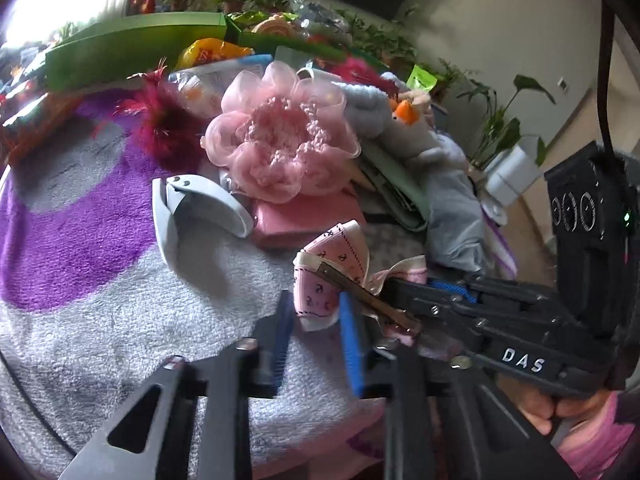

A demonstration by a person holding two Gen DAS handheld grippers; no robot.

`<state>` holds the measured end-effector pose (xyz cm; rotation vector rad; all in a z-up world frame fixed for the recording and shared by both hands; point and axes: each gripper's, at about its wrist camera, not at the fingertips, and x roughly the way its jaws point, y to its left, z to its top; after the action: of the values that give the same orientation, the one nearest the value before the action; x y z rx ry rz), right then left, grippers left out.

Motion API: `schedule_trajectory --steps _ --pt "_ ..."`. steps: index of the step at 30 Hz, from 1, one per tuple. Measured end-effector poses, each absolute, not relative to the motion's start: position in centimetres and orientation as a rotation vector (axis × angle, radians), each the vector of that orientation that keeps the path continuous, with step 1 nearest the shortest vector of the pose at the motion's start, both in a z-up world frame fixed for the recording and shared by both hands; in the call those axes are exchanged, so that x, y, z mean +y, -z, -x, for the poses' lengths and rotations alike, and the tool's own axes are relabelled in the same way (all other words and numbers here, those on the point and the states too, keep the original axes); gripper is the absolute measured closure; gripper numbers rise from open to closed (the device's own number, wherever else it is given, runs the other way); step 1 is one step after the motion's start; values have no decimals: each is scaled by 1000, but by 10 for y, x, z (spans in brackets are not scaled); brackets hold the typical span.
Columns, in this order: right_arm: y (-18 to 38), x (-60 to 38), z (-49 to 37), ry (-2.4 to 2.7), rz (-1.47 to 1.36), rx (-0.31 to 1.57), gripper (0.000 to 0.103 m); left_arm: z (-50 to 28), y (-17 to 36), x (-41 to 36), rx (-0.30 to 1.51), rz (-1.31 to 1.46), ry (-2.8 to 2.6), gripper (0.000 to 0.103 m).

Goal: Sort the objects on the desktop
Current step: 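Lift the bow with the right tool off the table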

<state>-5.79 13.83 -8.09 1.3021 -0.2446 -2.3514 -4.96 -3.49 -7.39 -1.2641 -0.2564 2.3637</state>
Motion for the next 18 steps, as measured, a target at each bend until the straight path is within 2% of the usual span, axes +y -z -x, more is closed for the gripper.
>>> schedule_trajectory --steps 3,8,18 --pt "80 137 58 2352 -1301 -237 91 46 68 -33 -227 1226 -2375 93" --pt "73 135 58 2361 -1278 -225 95 41 58 -31 -204 1191 -2385 93" --pt "41 117 60 2398 -1166 -100 95 41 36 -40 -134 1108 -2465 96"
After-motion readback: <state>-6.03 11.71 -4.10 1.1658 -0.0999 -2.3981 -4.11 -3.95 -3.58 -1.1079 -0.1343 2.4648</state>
